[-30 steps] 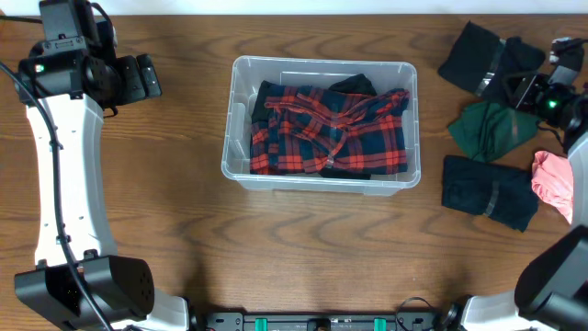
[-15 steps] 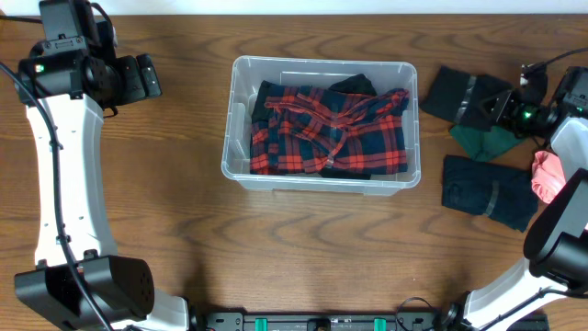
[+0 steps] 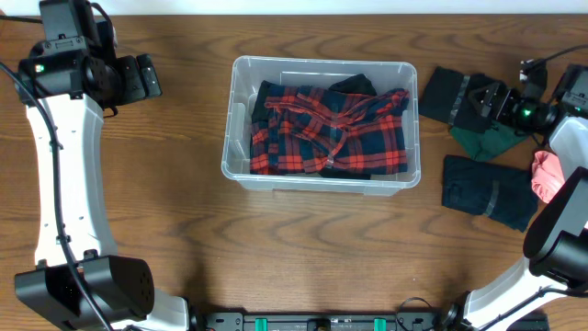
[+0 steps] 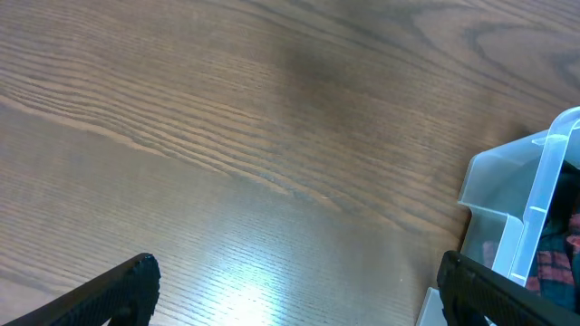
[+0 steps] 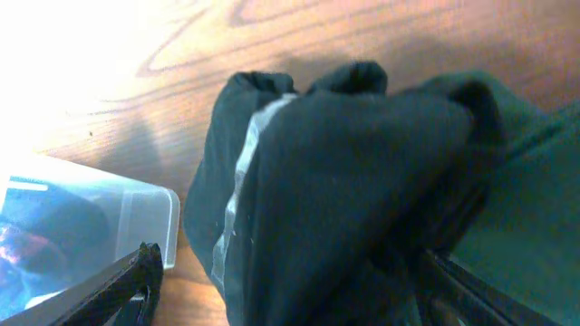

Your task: Pack container

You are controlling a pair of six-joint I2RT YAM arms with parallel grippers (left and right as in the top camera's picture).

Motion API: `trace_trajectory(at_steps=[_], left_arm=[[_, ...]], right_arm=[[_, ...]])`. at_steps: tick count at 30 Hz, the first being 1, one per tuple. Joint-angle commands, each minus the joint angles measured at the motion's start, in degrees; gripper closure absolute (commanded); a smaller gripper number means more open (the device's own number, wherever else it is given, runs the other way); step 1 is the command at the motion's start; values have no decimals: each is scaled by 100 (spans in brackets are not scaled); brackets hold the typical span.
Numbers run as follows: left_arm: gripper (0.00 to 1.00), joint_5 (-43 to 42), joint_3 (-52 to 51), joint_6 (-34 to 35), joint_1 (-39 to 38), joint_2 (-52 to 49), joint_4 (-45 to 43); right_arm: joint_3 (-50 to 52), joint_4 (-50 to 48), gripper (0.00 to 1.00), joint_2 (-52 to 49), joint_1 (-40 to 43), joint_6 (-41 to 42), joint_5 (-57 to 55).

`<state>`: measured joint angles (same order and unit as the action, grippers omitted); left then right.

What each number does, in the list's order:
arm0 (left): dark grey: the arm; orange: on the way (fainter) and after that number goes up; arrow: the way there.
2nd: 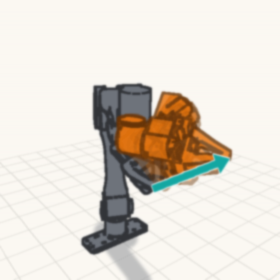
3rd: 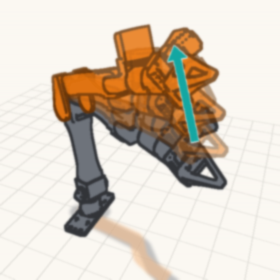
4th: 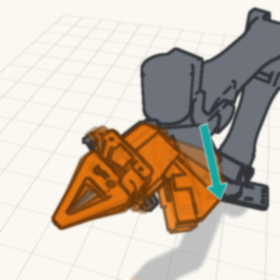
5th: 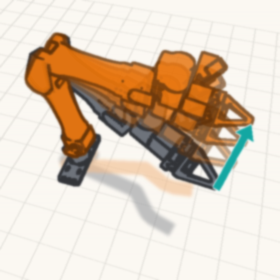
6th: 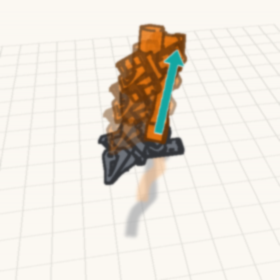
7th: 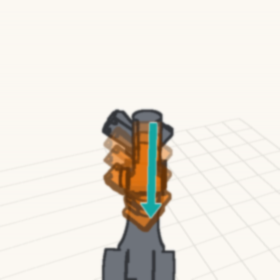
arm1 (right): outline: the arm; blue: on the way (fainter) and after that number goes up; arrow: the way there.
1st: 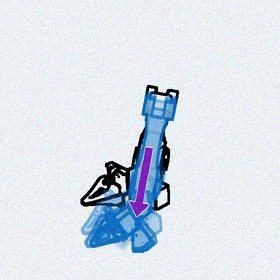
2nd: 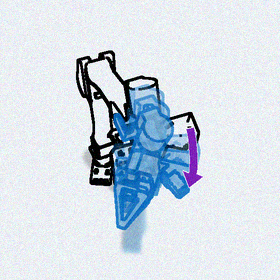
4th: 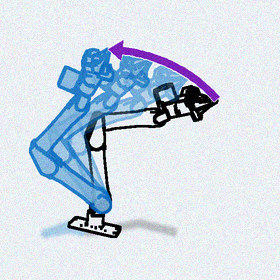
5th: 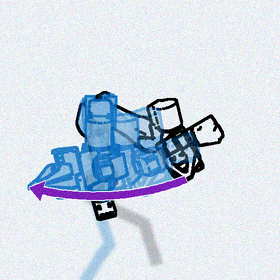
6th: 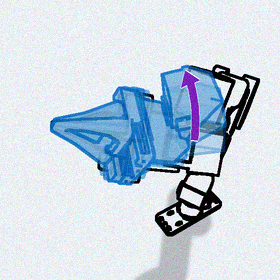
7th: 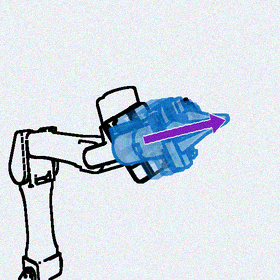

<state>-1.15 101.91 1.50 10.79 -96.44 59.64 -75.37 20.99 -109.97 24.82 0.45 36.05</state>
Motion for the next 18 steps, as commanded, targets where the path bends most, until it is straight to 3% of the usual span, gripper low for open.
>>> trace_trajectory(at_steps=[1, 18], left_arm=[[2, 11, 70, 11, 17, 26, 15], [2, 11, 70, 11, 17, 26, 15]], right_arm=[[-70, -140, 15, 68, -52, -186, 35], [-70, 46, 18, -26, -398, -166, -1211]])
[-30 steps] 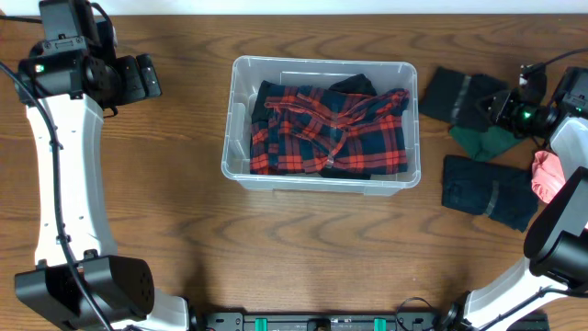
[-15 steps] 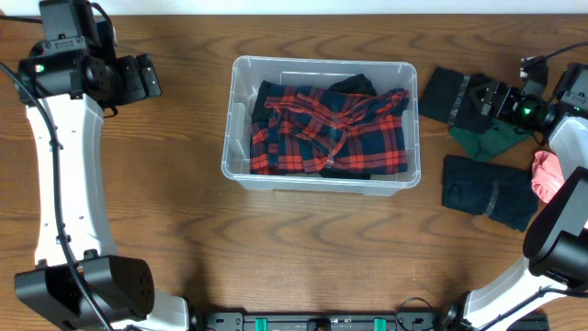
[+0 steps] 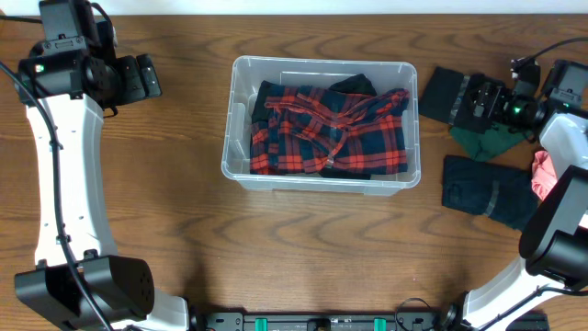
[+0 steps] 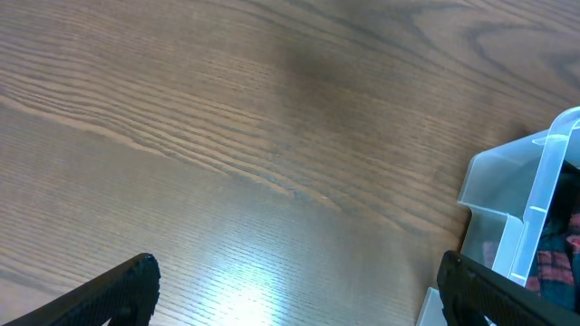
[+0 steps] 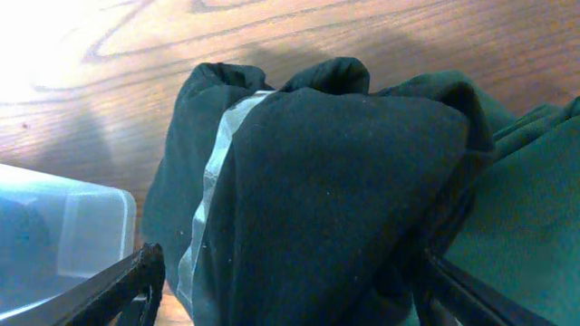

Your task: Pack container

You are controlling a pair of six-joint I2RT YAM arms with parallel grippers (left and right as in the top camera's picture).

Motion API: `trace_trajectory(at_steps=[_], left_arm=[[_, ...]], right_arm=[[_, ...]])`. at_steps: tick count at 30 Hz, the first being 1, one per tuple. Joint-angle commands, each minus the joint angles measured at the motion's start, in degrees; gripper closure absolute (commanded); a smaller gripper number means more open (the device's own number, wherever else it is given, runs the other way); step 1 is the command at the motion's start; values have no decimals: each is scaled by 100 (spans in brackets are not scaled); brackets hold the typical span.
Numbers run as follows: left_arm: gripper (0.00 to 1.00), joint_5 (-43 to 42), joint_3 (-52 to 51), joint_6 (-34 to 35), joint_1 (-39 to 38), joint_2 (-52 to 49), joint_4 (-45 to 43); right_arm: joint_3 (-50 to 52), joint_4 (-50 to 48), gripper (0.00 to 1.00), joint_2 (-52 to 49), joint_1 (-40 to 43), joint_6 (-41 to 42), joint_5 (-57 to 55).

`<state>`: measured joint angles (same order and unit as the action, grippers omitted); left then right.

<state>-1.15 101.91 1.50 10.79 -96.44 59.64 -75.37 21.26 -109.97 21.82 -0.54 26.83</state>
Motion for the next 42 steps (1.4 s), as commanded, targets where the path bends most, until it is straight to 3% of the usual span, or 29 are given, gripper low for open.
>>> trace_trajectory(at_steps=[1, 4, 6, 10, 14, 22, 34, 42], left_arm=[[2, 11, 70, 11, 17, 26, 15], [2, 11, 70, 11, 17, 26, 15], [2, 11, 70, 11, 17, 26, 15], [2, 11, 70, 11, 17, 26, 15], [2, 11, 70, 11, 17, 26, 15], [2, 11, 70, 11, 17, 26, 15], [2, 11, 70, 11, 17, 26, 15], [2, 11, 70, 11, 17, 26, 15]], right_arm=[[-70, 22, 18, -57, -114, -28, -350], [-70, 37, 22, -186, -133, 55, -396], [-70, 33, 31, -267, -131, 81, -391], [-70, 44, 59, -330, -133, 94, -391], [-70, 22, 98, -328, -133, 227, -328], [-328, 28, 99, 15, -111, 409, 389], [-942, 758, 99, 1565, -111, 787, 885], [-942, 748, 99, 2159, -232, 1296, 2636]])
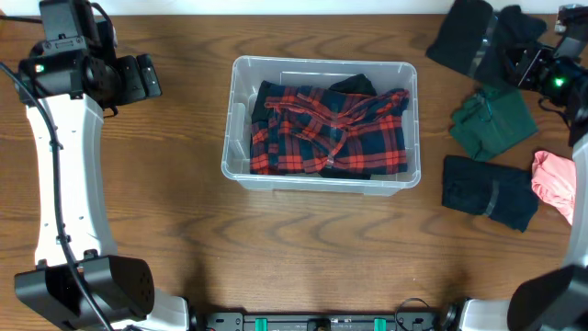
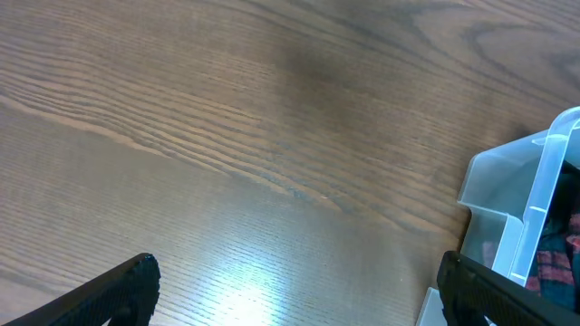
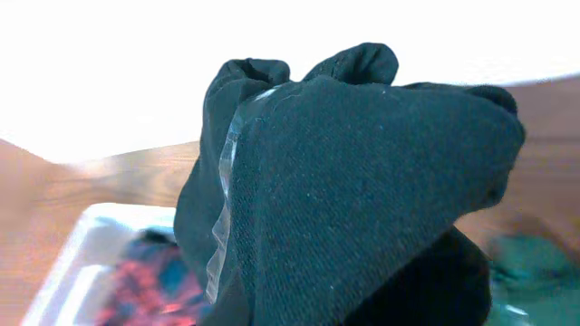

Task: Pack container
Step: 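Carry the black garment with the right gripper over the clear bin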

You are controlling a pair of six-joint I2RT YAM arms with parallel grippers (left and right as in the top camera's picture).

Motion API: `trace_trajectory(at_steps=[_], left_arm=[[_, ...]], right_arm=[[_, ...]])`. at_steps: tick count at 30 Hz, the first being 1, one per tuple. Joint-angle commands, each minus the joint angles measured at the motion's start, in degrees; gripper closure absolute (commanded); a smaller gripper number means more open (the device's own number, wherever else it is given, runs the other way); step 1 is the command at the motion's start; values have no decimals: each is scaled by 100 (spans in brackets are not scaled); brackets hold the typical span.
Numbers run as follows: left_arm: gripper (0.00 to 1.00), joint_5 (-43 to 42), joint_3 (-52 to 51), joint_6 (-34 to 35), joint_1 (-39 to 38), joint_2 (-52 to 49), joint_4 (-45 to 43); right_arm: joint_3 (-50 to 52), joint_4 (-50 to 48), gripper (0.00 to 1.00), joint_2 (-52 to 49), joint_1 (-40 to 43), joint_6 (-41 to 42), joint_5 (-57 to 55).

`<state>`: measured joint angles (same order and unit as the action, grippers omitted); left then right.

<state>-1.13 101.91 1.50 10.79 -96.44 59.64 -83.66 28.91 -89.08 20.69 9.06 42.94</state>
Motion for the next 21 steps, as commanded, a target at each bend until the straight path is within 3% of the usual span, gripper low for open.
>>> trace_trajectory(at_steps=[1, 6, 15, 21], left_arm=[[2, 9, 70, 11, 17, 26, 13], [2, 9, 70, 11, 17, 26, 15], [2, 9, 70, 11, 17, 26, 15], [2, 9, 70, 11, 17, 26, 15]], right_arm=[[-114, -17, 99, 70, -190, 415, 1220], [-94, -61, 99, 57, -951, 474, 1259], [-94, -780, 99, -116, -2927, 938, -544], [-94, -1294, 99, -870, -3799, 1176, -802]])
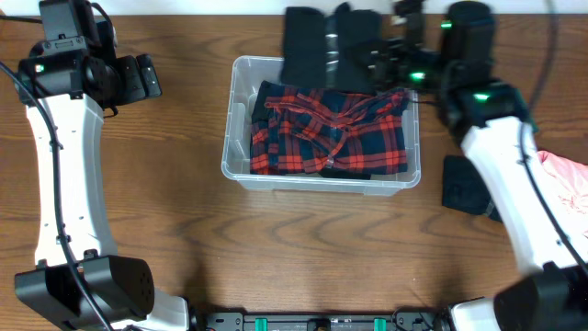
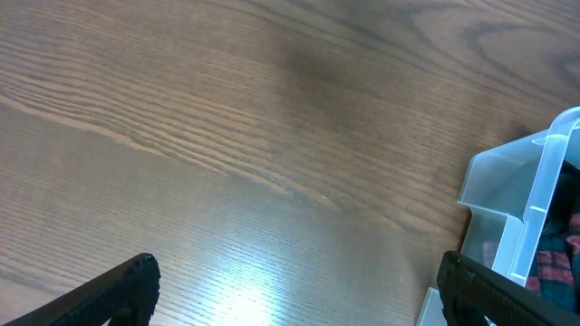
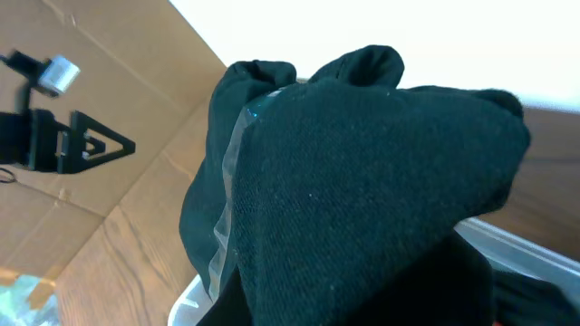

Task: Pack container
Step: 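Carry the black garment with the right gripper over the clear bin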

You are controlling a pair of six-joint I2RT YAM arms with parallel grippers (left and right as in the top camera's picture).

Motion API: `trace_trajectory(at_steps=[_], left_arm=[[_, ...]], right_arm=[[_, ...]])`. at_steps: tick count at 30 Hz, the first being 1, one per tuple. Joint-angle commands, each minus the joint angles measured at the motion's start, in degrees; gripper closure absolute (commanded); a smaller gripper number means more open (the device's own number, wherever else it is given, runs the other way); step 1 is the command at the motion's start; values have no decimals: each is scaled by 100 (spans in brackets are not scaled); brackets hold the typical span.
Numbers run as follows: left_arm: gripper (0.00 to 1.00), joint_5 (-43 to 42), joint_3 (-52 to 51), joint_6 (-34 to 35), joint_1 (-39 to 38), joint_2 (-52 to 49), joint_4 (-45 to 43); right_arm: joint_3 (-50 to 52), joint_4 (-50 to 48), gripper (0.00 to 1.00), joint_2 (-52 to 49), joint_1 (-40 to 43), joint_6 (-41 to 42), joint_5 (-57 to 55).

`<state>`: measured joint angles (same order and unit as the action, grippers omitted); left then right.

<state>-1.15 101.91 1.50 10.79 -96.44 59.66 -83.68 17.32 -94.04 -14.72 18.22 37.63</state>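
Note:
The clear plastic container (image 1: 237, 119) stands at the table's middle with a red plaid shirt (image 1: 326, 129) lying in it. My right gripper (image 1: 377, 57) is shut on a folded black garment (image 1: 326, 44), which hangs over the container's back edge. In the right wrist view the black garment (image 3: 362, 181) fills the frame and hides the fingers; the container's rim (image 3: 186, 307) shows below it. My left gripper (image 1: 147, 78) is open over bare wood left of the container. In the left wrist view the left gripper (image 2: 294, 294) holds nothing, and the container's corner (image 2: 535, 199) is at the right.
A folded dark blue garment (image 1: 462, 188) lies right of the container, partly under the right arm. A pink garment (image 1: 568, 179) lies at the table's right edge. Bare wood stretches left of and in front of the container.
My right gripper, still holding the black garment, has moved from the far right back corner leftward to above the container's back edge. The left arm has not moved.
My right gripper was shut on the black garment lying among the clothes right of the container, and stayed so at the second moment. Then it held the garment raised at the back right corner. Now the garment hangs over the container. The left gripper stayed open throughout.

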Motion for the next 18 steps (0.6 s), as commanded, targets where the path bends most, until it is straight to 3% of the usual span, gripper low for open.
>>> trace_trajectory(at_steps=[1, 8, 18], left_arm=[[2, 11, 70, 11, 17, 26, 13], [2, 11, 70, 11, 17, 26, 13], [2, 11, 70, 11, 17, 26, 13]], right_arm=[[-92, -260, 99, -546, -358, 302, -271], [-92, -1132, 99, -1482, -817, 800, -269], [-92, -1585, 99, -2240, -1093, 1178, -466]])
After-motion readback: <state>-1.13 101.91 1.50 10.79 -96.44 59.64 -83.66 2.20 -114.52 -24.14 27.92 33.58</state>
